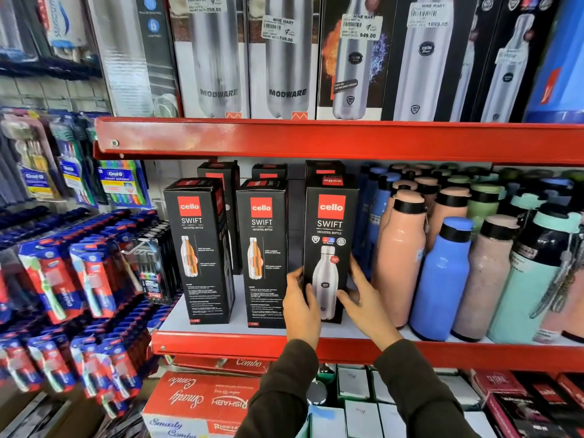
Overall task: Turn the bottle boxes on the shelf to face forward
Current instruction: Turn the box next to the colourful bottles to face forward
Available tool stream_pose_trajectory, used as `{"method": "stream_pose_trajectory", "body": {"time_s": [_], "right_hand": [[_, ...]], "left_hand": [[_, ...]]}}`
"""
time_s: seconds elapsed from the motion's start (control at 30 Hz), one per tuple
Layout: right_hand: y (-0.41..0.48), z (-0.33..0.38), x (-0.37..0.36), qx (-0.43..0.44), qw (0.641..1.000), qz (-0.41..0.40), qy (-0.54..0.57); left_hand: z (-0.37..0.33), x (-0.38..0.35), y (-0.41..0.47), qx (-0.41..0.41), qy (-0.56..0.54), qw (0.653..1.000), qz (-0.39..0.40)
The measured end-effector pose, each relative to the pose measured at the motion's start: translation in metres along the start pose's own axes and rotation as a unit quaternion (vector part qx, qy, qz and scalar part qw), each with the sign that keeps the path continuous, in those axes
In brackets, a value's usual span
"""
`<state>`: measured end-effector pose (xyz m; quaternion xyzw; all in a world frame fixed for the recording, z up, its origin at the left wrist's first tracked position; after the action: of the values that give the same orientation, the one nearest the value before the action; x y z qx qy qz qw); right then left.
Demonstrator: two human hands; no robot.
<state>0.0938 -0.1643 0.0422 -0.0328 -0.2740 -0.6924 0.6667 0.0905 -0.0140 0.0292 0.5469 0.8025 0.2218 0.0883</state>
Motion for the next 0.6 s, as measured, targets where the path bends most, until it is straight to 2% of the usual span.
{"method": "stream_pose_trajectory", "body": {"time_s": [0.6], "right_hand": [[-0.0018, -0.0091, -0.0051, -0.028, 0.999, -0.032, -0.034]], "left_hand": [[0.0095, -0.0029, -0.0029, 0.026, 0.008, 1.000, -0.001]]}}
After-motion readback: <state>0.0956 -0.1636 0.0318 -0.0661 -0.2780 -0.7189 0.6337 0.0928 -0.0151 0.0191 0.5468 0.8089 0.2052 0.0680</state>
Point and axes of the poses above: each hand's wrist, its own y-axis towards the middle knuckle, its own x-axis out of the back of the hand, z = x × y, the point moved 7 cm from there along y, towards the middle knuckle, and after that the axes turned 1 degree about -z, right-handed, at the moved point
